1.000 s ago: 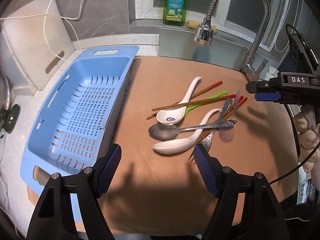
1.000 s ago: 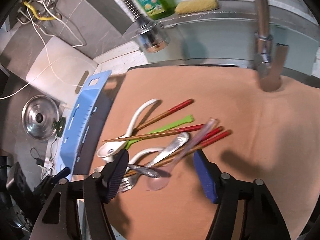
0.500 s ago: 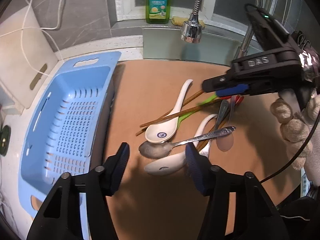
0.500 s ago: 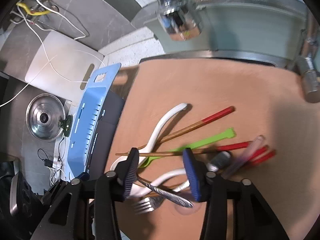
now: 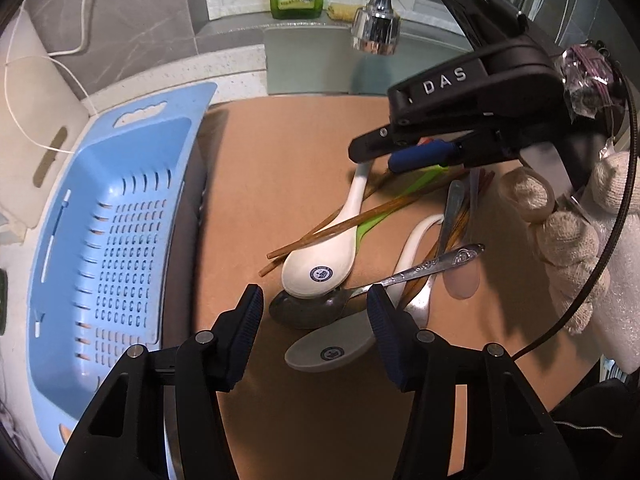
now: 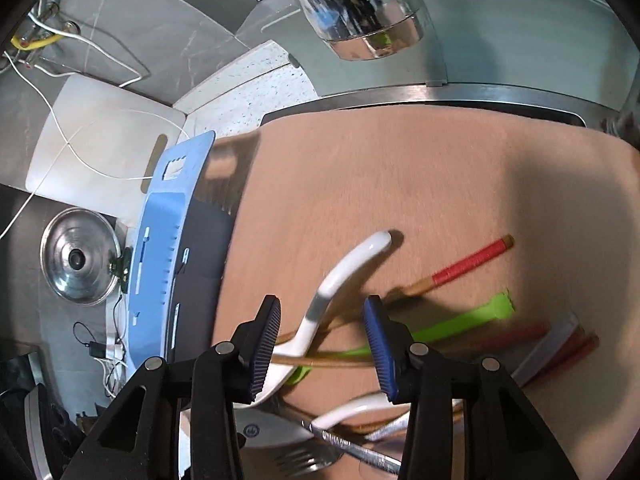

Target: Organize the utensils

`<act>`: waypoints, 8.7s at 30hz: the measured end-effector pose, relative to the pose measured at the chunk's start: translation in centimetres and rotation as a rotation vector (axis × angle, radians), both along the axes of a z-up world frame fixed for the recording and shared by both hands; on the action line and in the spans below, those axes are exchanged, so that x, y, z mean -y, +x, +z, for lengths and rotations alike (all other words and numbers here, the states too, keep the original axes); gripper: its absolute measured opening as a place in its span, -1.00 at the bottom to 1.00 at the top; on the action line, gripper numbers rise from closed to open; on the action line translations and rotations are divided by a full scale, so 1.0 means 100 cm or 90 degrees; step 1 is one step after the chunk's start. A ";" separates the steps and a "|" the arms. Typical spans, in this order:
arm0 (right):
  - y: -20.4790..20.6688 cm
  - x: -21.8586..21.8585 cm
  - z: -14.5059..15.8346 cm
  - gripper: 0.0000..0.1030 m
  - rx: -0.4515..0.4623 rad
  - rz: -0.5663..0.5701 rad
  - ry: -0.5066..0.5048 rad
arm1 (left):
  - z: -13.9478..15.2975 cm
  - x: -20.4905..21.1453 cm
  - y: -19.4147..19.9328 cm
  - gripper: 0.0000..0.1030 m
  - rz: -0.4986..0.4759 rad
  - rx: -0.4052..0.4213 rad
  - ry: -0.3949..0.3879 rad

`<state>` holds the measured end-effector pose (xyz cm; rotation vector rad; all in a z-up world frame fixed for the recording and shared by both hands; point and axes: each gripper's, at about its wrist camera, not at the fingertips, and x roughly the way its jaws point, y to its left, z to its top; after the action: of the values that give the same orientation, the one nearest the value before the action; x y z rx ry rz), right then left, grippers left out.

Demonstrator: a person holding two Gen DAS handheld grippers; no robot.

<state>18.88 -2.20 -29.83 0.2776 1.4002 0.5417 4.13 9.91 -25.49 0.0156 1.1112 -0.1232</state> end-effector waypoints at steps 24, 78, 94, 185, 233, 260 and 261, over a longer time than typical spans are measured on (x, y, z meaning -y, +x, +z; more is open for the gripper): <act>0.014 -0.015 -0.015 -0.67 0.008 -0.004 -0.033 | -0.019 -0.008 0.024 0.03 0.006 -0.019 -0.030; -0.017 0.084 0.008 -0.72 -0.015 -0.079 -0.047 | -0.014 0.059 0.021 -0.34 -0.096 -0.032 -0.215; -0.022 0.090 0.001 -0.88 -0.034 -0.058 -0.035 | -0.004 0.043 -0.018 -0.34 -0.079 -0.030 -0.107; -0.037 0.111 0.048 -0.75 -0.024 -0.114 0.084 | 0.011 0.085 0.005 -0.76 -0.090 0.032 -0.072; 0.014 -0.257 -0.019 -0.24 -0.064 0.158 -0.007 | 0.004 -0.205 0.010 -0.72 0.140 0.041 -0.014; -0.068 0.061 0.090 0.17 0.171 0.040 0.038 | 0.050 -0.048 -0.046 -0.34 -0.094 0.091 -0.052; -0.072 0.070 0.087 0.20 0.164 0.032 0.039 | 0.047 -0.042 -0.046 -0.34 -0.103 0.085 -0.051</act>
<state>11.67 -9.17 -21.15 0.2138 1.1448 0.6396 -0.48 14.12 -20.75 0.0412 0.9706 -0.3081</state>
